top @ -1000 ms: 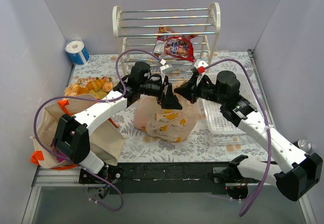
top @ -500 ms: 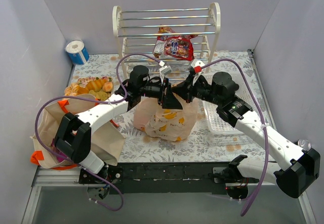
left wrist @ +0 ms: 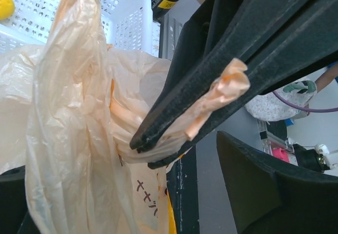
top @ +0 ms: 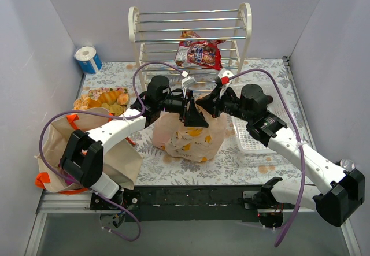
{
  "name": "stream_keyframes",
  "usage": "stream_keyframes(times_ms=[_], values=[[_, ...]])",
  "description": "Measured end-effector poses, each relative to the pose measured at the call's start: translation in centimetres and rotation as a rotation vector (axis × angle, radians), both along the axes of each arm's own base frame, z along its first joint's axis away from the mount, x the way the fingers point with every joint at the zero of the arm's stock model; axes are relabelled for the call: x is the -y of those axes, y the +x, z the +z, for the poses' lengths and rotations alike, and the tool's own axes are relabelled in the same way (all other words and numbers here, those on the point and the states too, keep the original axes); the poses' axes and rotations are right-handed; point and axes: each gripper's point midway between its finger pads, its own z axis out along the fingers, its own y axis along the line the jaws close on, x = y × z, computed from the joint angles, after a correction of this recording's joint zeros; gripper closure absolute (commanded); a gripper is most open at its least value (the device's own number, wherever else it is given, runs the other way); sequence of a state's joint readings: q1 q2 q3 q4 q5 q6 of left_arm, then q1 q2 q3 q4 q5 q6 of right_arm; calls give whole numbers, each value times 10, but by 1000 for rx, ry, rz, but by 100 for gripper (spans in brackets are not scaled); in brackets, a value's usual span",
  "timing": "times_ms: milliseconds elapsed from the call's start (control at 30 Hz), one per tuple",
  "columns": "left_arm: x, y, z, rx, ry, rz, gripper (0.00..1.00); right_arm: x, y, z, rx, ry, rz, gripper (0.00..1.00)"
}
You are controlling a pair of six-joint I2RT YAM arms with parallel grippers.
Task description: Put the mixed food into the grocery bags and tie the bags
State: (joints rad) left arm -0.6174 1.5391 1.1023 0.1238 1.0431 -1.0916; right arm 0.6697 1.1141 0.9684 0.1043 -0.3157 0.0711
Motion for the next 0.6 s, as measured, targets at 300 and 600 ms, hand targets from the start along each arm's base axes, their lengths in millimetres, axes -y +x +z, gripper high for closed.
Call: stream_keyframes(times_ms=[300,600], values=[[3,1,5,-52,-38,18,30,-1,-1,0,-3,3,3,99],[7,9,5,-83,-51,65,76,-2,-2,-1,-5,3,8,99]])
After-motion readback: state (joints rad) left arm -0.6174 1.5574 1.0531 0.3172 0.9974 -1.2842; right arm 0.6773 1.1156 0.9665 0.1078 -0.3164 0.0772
